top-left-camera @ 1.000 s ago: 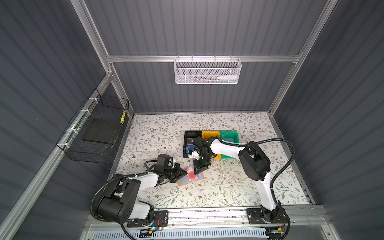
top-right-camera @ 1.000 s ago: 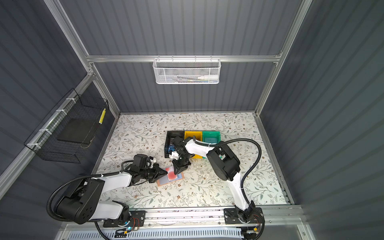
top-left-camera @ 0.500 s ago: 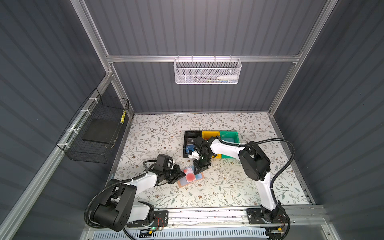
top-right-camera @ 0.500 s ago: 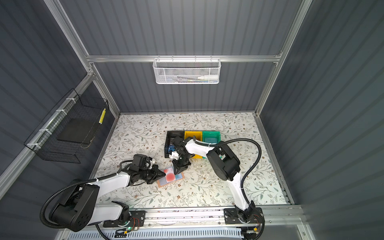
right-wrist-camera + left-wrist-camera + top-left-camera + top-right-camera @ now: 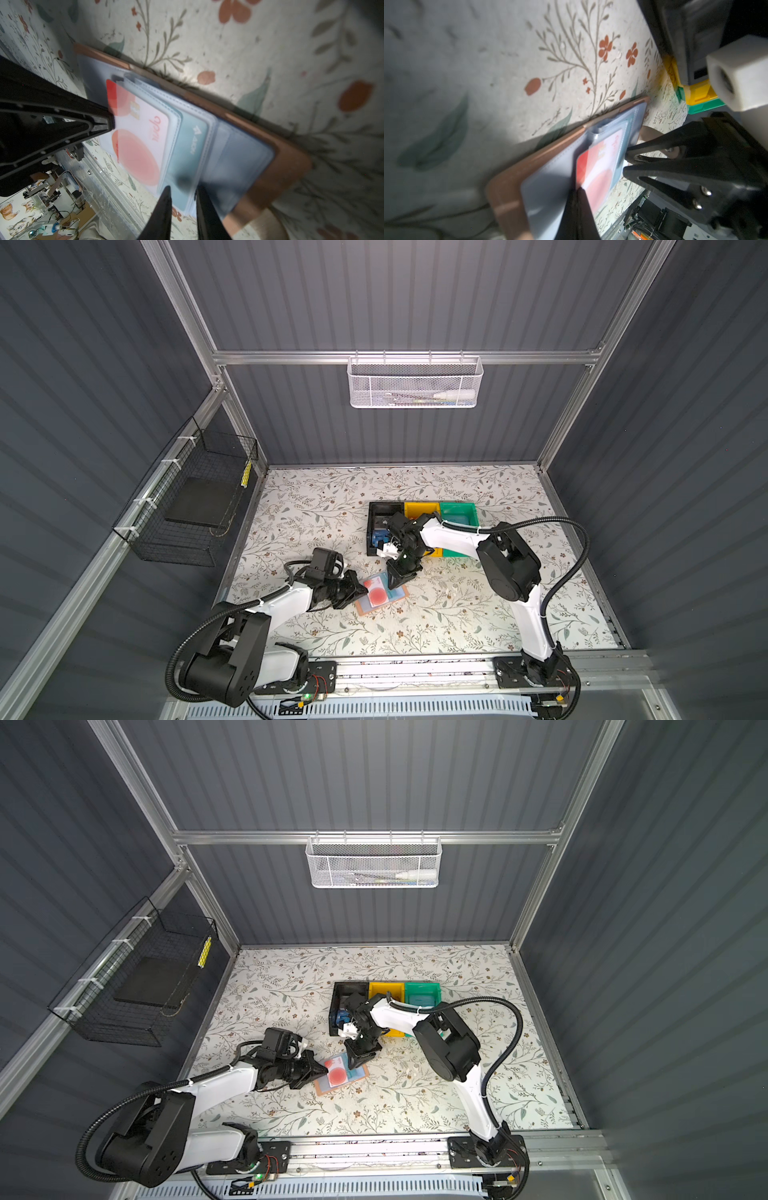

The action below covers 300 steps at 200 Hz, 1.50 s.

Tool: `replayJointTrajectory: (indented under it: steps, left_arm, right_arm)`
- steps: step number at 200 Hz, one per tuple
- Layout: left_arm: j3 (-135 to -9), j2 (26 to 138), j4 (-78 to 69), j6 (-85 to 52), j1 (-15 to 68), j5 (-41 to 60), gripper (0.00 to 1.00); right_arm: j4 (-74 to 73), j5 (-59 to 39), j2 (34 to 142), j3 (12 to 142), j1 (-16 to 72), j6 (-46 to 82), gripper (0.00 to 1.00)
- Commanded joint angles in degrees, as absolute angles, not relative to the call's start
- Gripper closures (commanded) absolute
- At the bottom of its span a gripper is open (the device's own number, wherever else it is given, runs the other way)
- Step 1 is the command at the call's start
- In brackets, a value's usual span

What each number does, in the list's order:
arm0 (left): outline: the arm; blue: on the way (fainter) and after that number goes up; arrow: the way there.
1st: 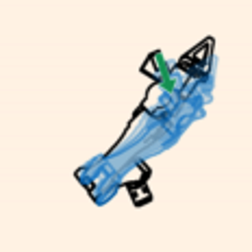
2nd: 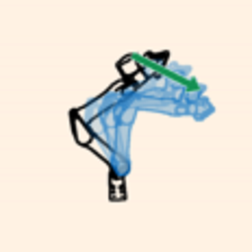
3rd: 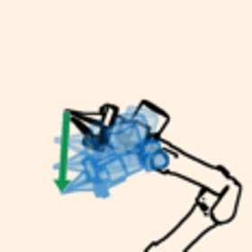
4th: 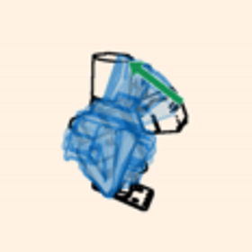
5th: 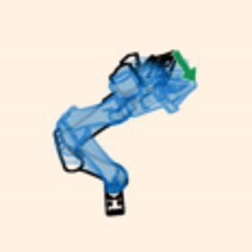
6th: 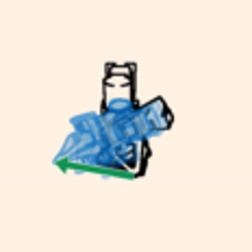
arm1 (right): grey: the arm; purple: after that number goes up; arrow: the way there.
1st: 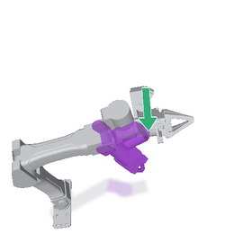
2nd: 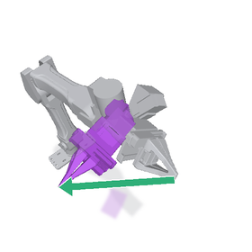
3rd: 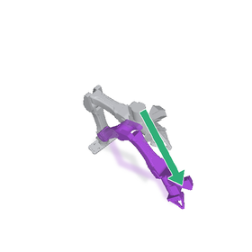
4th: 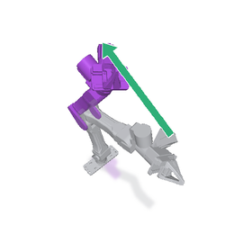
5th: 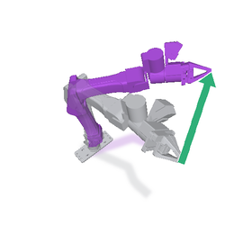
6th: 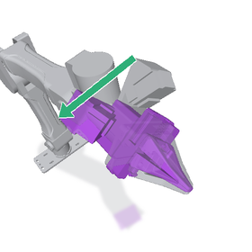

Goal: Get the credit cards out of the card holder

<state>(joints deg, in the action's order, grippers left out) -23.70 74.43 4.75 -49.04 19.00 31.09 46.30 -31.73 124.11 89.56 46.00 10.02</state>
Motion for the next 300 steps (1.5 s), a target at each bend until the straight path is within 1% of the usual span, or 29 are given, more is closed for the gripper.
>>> replayJointTrajectory:
  steps: [1,134,154,201,264,300]
  left_arm:
    - [-22.6,74.0,10.3,-47.5,18.2,28.8,1.00]
    - [-22.7,72.2,13.0,-45.8,15.6,29.2,1.00]
    - [-23.1,71.0,15.3,-45.0,14.8,28.5,1.00]
    - [-26.9,65.2,25.6,-42.4,13.7,24.2,1.00]
    - [-29.1,63.0,29.6,-42.0,13.6,23.7,1.00]
    - [-31.9,61.4,33.5,-41.0,13.6,22.2,1.00]
  right_arm:
    - [48.7,-28.7,126.7,88.0,46.0,9.6,0.75]
    - [48.5,-28.6,126.3,87.9,46.0,9.9,0.75]
    - [48.6,-28.6,126.3,87.9,46.0,9.9,0.75]
    - [49.2,-27.3,126.3,88.3,46.1,9.7,0.75]
    - [50.2,-24.6,127.2,90.1,46.8,10.3,0.76]
    - [51.6,-22.9,125.5,91.6,47.5,10.4,0.75]
